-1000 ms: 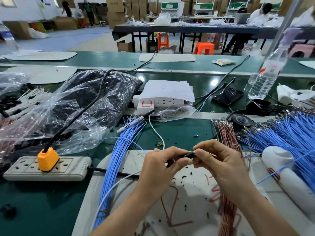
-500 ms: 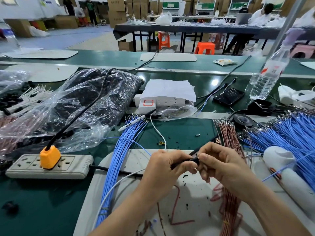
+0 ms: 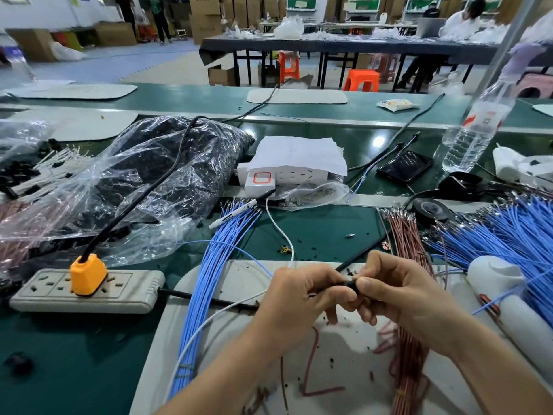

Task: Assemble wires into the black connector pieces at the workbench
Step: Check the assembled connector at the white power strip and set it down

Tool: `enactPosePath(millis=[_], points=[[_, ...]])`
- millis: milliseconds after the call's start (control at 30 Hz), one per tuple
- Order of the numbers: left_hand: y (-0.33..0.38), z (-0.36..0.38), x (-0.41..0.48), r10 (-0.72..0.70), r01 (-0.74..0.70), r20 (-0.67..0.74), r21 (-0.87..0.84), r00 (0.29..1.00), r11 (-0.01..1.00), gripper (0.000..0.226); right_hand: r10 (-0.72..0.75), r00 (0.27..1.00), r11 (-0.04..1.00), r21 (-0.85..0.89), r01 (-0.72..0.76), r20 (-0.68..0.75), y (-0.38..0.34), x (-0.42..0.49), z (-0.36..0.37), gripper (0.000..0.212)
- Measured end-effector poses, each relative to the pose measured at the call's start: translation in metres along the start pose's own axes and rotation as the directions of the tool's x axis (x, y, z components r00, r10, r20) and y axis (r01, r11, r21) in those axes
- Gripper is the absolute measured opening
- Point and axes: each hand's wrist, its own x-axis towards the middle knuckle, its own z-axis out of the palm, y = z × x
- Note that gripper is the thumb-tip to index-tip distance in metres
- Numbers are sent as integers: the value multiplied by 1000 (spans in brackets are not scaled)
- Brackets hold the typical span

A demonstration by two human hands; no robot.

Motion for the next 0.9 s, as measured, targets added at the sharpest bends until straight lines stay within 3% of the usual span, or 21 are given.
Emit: enactPosePath(millis=[100,333,500,667,900], points=[[-2,0,1,1,-1,-13,41,1000,999,4,-7,999,1000,8,8,-31,2,1,3,17],[4,0,-2,11,-11,-8,33,1000,999,10,14,1000,977,213,-11,-14,8,-2,1,37],[2,-2,-5,-65,64,28,36,997,997,21,69,996,987,152,-60,-57,9,0,-2,37],[0,-3,-7,-69,58,70,157,995,986,8,128,991,989,75,-125,-46,10,0,-6,7],[2,-2,-5,-99,87,94,125,991,988,11,166,984,983,97,-159,-71,13,0,-7,9]])
